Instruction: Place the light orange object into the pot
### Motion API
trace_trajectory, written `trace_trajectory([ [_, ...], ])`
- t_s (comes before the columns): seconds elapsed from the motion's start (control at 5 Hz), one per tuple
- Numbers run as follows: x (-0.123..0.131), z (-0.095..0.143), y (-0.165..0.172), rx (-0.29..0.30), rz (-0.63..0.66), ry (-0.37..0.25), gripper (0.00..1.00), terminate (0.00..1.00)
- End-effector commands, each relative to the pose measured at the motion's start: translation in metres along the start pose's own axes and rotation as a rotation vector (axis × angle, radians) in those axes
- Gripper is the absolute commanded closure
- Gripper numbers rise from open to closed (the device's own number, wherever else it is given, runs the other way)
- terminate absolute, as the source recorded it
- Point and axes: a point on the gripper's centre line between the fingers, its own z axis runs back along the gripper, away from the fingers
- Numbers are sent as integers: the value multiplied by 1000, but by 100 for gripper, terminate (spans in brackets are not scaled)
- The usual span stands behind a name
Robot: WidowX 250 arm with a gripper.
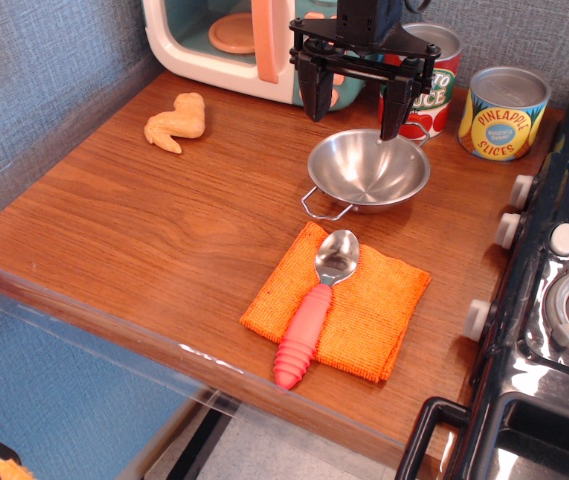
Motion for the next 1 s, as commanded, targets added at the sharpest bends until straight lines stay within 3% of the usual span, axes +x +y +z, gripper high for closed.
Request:
trace_trajectory([
  [0.0, 0, 0, 0, 0, 0, 0, 0, 0],
  [0.2, 5, -1, 18, -45, 59, -4, 0, 0],
  [0.8, 25, -1, 117, 13, 324, -34, 0, 0],
])
